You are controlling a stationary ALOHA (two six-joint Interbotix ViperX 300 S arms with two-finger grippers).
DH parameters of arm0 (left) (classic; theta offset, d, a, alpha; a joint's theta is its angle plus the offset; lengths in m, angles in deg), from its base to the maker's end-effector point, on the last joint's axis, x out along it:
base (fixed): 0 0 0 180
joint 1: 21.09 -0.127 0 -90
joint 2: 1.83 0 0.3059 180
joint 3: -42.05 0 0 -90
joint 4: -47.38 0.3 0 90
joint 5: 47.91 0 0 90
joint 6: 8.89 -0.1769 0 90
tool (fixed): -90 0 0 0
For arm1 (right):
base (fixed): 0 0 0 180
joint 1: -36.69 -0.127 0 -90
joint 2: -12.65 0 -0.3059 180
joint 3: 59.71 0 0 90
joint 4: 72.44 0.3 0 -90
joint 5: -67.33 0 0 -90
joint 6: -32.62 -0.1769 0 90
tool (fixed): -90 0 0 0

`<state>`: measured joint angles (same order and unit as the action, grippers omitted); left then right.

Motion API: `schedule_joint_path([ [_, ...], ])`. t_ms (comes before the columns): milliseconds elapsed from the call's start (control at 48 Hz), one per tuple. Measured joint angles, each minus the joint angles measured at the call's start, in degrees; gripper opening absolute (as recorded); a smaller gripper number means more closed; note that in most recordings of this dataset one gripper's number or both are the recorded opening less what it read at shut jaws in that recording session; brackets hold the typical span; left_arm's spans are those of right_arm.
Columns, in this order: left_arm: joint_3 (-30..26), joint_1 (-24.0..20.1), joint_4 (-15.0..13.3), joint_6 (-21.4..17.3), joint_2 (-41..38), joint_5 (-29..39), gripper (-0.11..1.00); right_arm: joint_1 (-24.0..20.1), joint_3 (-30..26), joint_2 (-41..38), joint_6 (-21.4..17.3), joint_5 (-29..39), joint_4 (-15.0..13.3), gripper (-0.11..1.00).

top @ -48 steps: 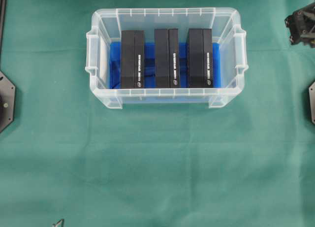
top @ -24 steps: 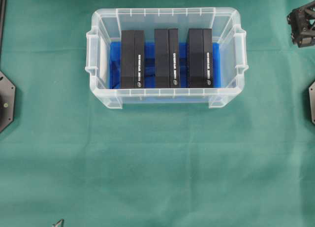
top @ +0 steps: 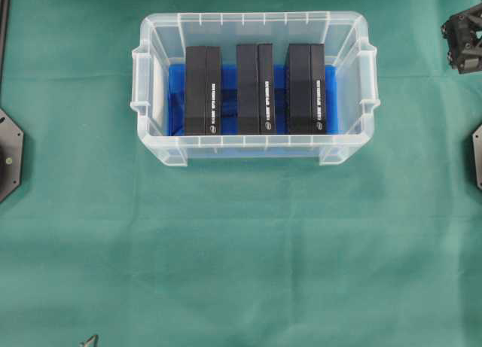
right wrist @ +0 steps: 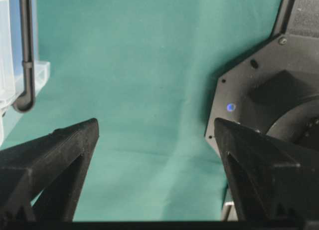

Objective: Take the box out of the case with the right arm.
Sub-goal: 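Move the open right gripper over the middle black box in the case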

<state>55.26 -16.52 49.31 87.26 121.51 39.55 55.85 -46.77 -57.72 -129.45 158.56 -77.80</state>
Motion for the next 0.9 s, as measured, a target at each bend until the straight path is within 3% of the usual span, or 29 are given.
schedule_joint_path([
  [250,0.0,0.0,0.0,0.0,0.0,0.0,0.0,-0.35,-2.81,-6.15,-4.75,-5.27,0.62,0.92],
  [396,0.0,0.0,0.0,-0.09,0.0,0.0,0.0,-2.55,-7.29,-12.13,-6.86,-7.47,0.62,0.92],
  [896,0.0,0.0,0.0,0.0,0.0,2.11,0.0,-7.12,-30.76,-34.01,-7.21,-7.91,0.62,0.92],
])
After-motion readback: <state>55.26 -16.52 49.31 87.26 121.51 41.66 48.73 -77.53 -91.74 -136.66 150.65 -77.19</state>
